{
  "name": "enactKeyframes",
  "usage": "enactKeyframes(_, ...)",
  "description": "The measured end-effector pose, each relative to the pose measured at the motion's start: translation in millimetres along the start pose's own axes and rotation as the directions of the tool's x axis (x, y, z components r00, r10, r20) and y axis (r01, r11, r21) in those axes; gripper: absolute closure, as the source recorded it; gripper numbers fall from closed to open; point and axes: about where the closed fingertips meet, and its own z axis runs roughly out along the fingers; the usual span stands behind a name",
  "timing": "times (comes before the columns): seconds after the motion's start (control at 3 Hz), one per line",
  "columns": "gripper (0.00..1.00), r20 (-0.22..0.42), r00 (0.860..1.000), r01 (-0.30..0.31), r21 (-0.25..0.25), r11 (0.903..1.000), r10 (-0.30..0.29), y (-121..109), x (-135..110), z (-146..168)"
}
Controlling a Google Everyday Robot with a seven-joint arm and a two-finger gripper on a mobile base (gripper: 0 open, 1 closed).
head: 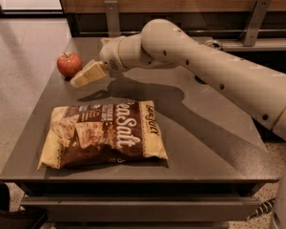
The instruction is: Pick apple
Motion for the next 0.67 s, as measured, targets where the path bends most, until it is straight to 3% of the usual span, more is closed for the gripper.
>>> enactKeyframes(0.67,0.03,0.081,0.996,-0.028,-0.014,0.9995,0.029,4.9,-6.7,82.1)
